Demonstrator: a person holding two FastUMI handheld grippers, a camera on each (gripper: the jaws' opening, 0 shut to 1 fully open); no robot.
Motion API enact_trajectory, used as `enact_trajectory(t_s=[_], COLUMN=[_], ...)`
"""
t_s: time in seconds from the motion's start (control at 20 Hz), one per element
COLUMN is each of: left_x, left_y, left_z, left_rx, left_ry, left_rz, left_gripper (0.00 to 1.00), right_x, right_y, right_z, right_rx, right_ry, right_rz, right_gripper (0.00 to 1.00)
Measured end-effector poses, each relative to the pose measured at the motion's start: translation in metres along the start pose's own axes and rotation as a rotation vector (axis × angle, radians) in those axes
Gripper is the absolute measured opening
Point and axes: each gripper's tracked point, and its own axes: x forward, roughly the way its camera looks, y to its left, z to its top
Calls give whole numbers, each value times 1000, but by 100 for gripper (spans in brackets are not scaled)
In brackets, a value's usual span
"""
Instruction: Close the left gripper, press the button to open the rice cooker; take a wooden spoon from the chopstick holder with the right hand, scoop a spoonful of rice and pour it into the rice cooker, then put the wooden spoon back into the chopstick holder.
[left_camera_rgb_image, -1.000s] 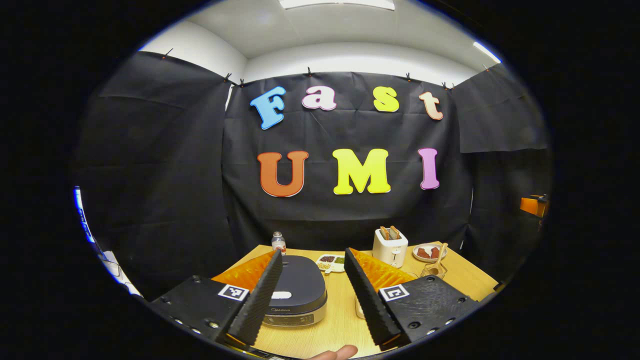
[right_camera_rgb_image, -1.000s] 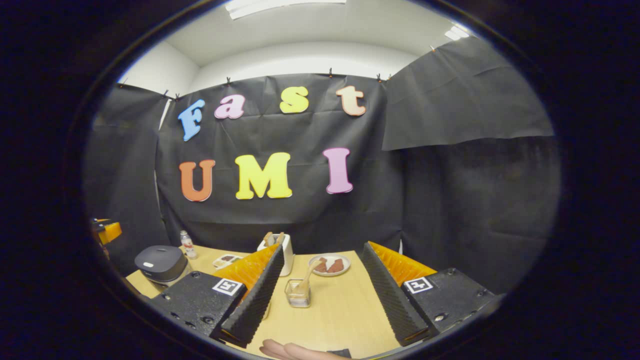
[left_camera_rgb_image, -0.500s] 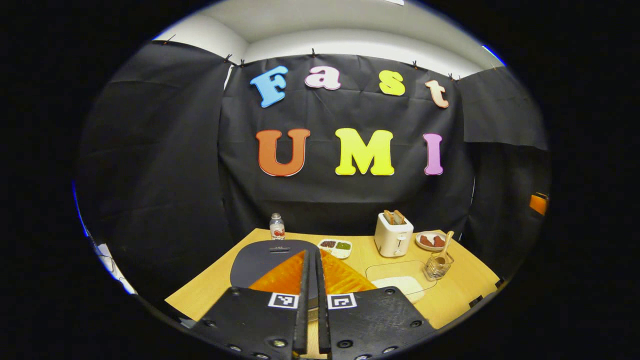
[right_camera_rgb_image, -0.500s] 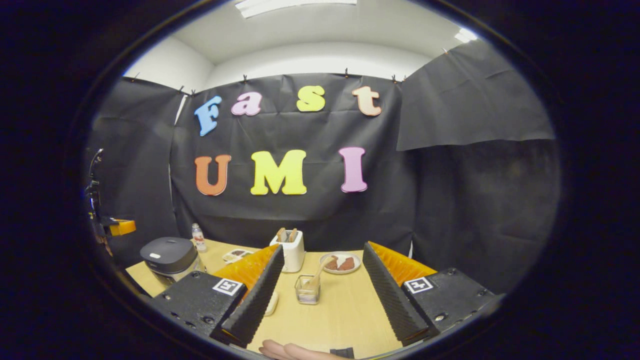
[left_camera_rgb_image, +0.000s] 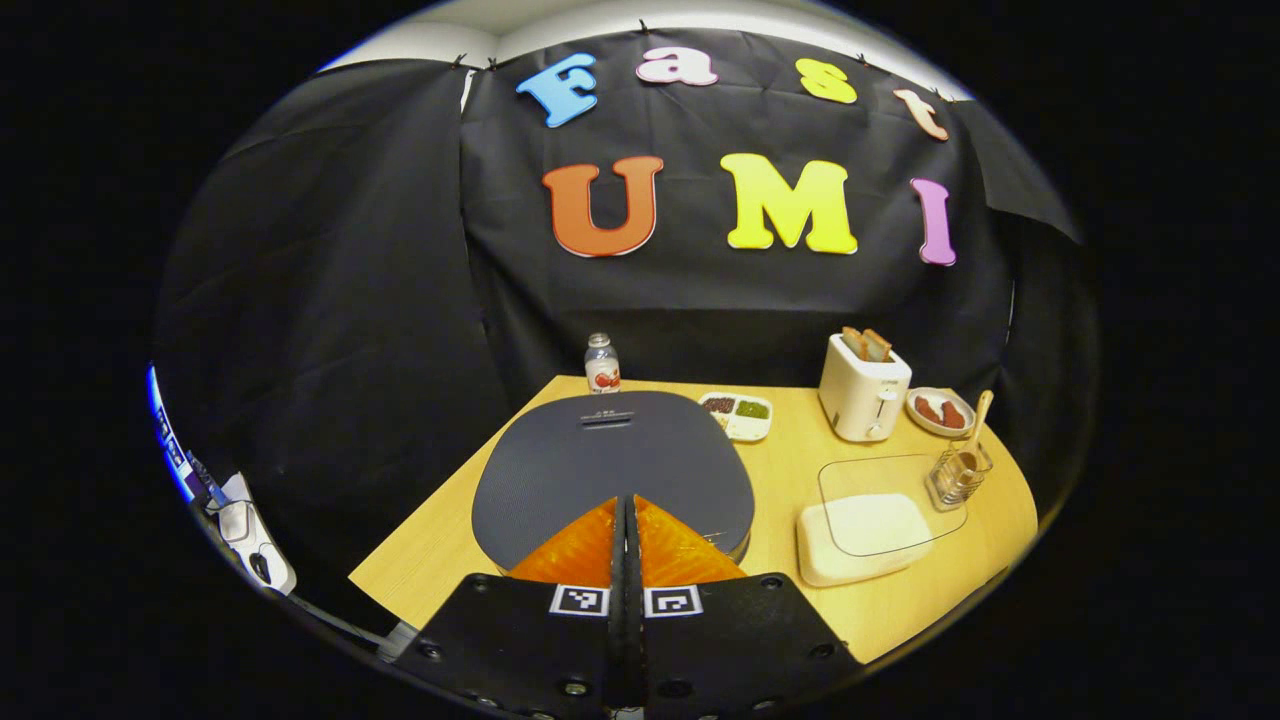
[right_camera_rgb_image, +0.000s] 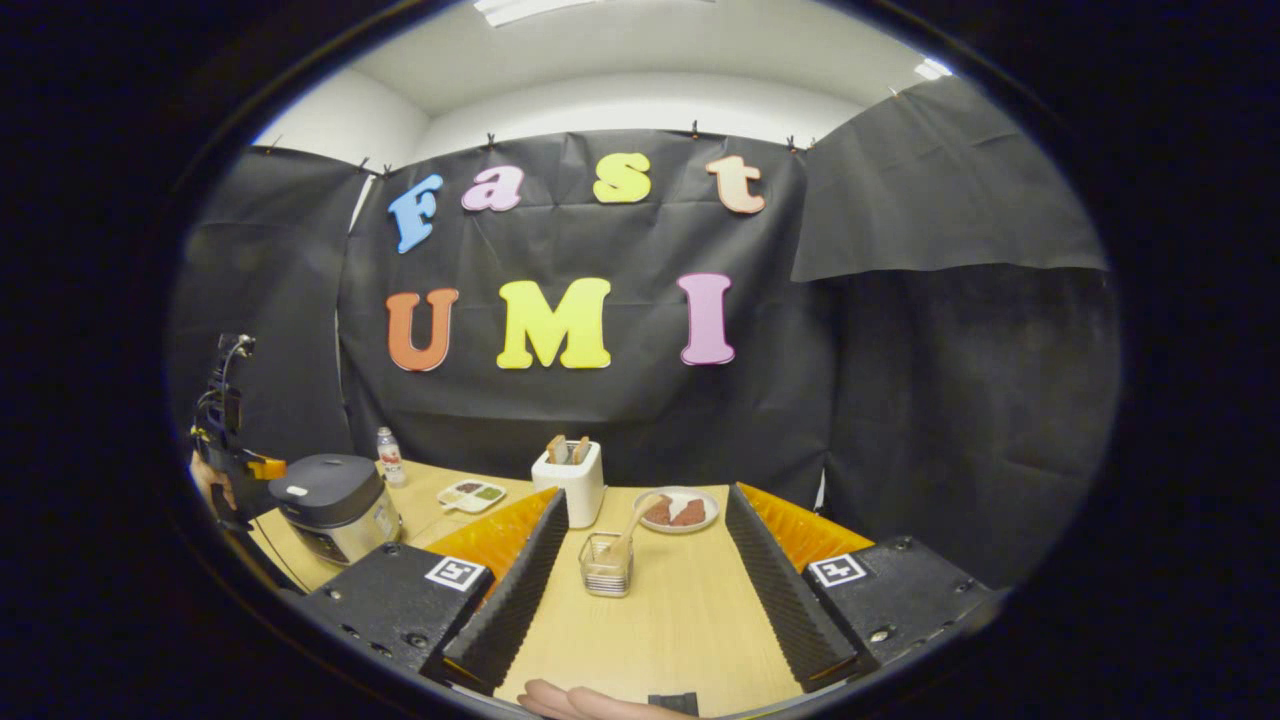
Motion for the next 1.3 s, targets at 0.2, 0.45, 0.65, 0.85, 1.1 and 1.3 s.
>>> enact_trajectory(t_s=[0.2, 0.45, 0.65, 0.85, 1.1, 1.3], left_x=[17, 17, 15, 17, 13, -17], left_y=[9, 7, 6, 7, 9, 16], left_z=[-18, -27, -34, -30, -29, -7], left_rx=[-65, -110, -69, -50, 12, -7], left_ry=[78, 178, 207, 186, 161, 101], left_rz=[7, -28, -27, 0, 29, 68], left_gripper=[0, 0, 0, 0, 0, 0], right_x=[9, 13, 17, 18, 17, 23], right_y=[-4, 1, 11, 25, 28, 19], right_z=[-16, -28, -38, -42, -47, -52], right_rx=[1, 23, 1, 0, -25, -35], right_ry=[33, 52, 63, 80, 77, 69], right_rz=[1, 20, 26, 48, 55, 41], right_gripper=[98, 100, 100, 100, 100, 100])
